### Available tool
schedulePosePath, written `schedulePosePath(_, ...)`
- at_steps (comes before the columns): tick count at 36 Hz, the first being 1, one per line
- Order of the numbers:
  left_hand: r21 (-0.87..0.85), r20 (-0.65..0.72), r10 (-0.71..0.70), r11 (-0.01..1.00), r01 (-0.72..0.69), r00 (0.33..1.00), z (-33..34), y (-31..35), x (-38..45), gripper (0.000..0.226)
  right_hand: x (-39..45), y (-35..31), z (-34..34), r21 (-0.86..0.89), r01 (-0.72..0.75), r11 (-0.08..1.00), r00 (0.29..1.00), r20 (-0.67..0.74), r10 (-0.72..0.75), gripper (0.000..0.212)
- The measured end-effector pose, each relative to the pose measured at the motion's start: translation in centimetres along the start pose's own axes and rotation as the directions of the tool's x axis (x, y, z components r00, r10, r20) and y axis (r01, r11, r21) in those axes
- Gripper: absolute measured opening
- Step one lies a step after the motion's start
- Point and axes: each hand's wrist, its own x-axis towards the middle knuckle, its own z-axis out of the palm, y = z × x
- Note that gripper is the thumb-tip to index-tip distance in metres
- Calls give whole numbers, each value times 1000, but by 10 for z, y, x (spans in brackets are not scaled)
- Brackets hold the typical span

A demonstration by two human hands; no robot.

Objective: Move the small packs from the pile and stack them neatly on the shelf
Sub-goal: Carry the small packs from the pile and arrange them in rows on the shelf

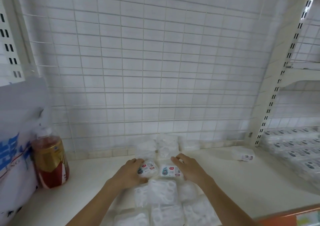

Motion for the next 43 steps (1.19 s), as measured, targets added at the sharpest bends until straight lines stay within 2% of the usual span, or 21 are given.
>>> schedulePosePath(2,-16,-6,13,1000,-14,1000,0,-4,-4,72,4,-5,3,-219,-21,976,995,-102,-2,42)
schedulePosePath(4,-51,-15,25,998,-26,1000,-1,-10,-8,71,6,-8,7,-363,-31,931,990,-139,-21,40)
schedulePosePath(8,-95,-28,19,995,-21,999,-3,-18,-13,71,4,-7,15,-263,13,965,998,-58,-30,53)
schedulePosePath(12,-85,-34,-9,996,6,999,-1,-21,-13,72,4,-6,22,-305,17,952,998,64,2,77)
schedulePosePath(16,-125,-43,4,992,-9,999,-1,-20,-13,67,8,-6,23,-269,9,963,999,34,0,71)
schedulePosePath(22,-167,-177,109,976,-139,978,-16,-7,-11,67,-9,0,-3,-314,134,940,981,-93,-171,72)
schedulePosePath(29,-67,-262,340,927,-368,903,-30,70,-6,69,-66,35,-61,-288,129,949,954,-226,-199,71)
schedulePosePath(37,-81,-164,577,800,-594,800,29,188,-25,67,-180,112,-120,-204,12,979,898,-429,-100,69)
schedulePosePath(40,-88,-105,639,758,-647,762,62,231,-31,67,-224,145,-139,-205,-14,979,885,-458,-83,69)
schedulePosePath(43,-159,-75,653,739,-655,754,98,282,-40,67,-268,184,-161,-190,-68,979,862,-505,-38,69)
